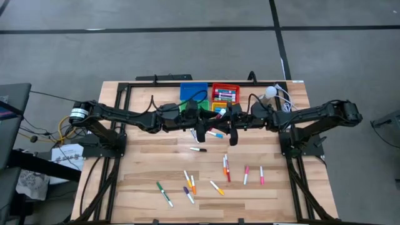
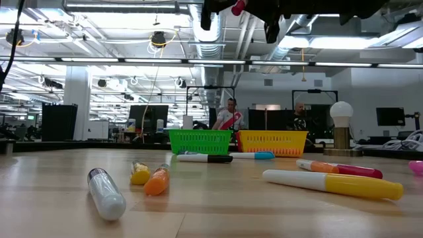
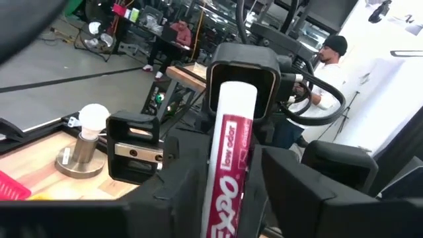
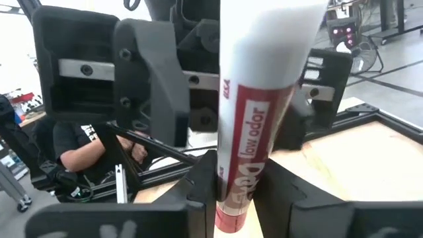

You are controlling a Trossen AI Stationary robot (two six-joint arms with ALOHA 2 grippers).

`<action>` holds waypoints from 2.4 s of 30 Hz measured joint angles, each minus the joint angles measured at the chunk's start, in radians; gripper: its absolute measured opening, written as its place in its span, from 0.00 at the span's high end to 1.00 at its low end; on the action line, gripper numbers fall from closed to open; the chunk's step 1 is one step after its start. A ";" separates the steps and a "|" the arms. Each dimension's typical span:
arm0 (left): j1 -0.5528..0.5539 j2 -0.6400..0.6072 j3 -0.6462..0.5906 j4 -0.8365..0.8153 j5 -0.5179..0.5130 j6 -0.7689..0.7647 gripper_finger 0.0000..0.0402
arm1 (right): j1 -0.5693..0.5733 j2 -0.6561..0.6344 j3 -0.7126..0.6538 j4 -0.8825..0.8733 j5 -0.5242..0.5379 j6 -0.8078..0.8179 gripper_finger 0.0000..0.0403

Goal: Pick & Place Markers
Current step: Put the large red marker pen into the red bin

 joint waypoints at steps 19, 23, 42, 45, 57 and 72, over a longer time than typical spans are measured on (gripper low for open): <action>-0.001 -0.263 -0.012 -0.442 -0.022 0.153 0.39 | -0.127 -0.042 -0.001 -0.285 -0.006 -0.032 0.85; -0.001 -0.329 -0.095 -0.438 -0.022 0.167 0.38 | -0.213 -0.046 0.000 -0.338 -0.058 -0.033 0.85; -0.021 -0.650 -0.645 -0.056 -0.022 0.138 0.38 | -0.531 -0.046 0.267 -0.874 -0.022 -0.377 0.85; -0.021 -0.682 -0.688 -0.051 -0.022 0.139 0.38 | -0.586 -0.047 0.296 -0.912 -0.022 -0.430 0.85; -0.019 -0.792 -0.822 -0.049 -0.022 0.126 0.38 | -0.659 0.169 0.413 -1.044 -0.026 -0.597 0.85; -0.012 -0.956 -0.941 -0.055 -0.004 0.086 0.38 | -0.654 0.566 0.779 -1.349 0.033 -0.767 0.85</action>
